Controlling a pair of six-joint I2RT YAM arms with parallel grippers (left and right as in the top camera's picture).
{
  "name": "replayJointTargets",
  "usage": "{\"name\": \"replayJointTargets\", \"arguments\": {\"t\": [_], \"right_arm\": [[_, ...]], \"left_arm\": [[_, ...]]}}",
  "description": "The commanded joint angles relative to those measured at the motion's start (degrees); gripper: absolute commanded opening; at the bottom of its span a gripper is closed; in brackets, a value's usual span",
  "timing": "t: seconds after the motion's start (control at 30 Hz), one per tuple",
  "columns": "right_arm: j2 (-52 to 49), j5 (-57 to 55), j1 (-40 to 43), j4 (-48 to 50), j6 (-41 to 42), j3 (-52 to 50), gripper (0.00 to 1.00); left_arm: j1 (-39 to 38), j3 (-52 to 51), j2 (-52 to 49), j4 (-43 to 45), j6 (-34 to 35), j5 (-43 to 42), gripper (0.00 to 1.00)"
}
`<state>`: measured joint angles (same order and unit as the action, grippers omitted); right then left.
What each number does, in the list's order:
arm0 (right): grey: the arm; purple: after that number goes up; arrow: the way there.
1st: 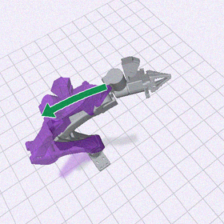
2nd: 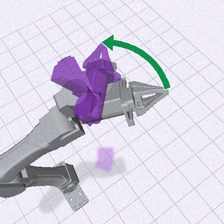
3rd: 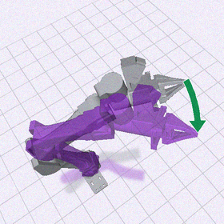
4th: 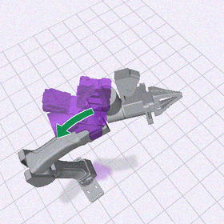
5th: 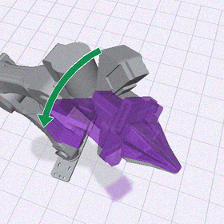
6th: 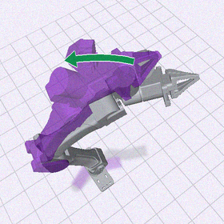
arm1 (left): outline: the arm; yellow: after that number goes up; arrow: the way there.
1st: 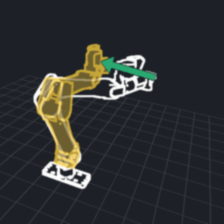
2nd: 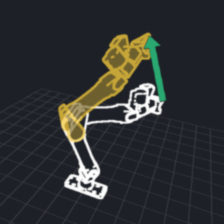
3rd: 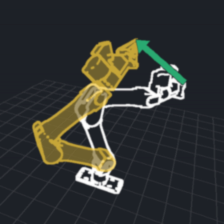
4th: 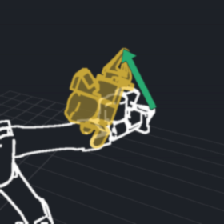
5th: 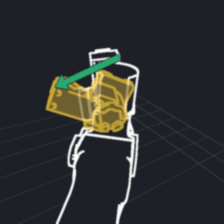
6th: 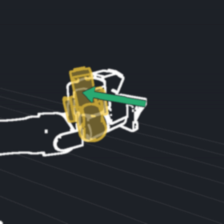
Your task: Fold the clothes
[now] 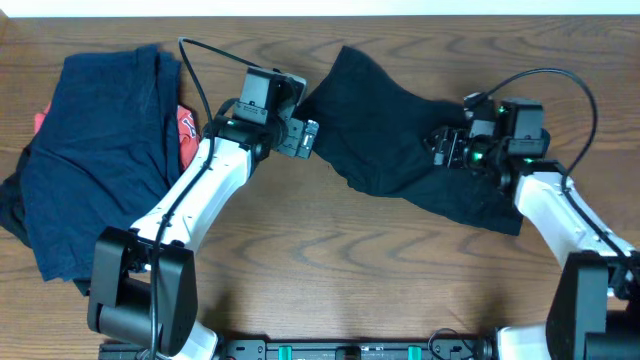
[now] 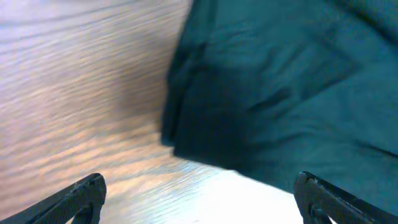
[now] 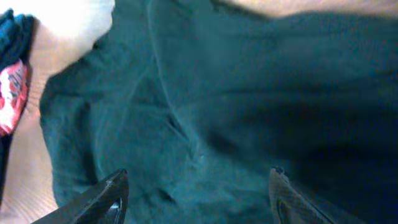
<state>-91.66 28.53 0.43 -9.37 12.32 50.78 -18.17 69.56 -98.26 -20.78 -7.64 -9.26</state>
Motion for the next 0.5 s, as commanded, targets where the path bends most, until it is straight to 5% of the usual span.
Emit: {"name": "replayJointTargets", "arguments": {"t": [0.0,0.47], "right_arm": [[0.7,0.5,0.4,0.9,-0.4,-0.1,0.70],[5.5,3.0,4.2,-5.3,-2.3,-0.1,0.73]], "left_arm": [[-0.1,0.8,0.2,1.1,-4.7,-6.8,0.98],[-1.5,0.8,-12.5,14.0,-10.8,-5.5,0.99]]}}
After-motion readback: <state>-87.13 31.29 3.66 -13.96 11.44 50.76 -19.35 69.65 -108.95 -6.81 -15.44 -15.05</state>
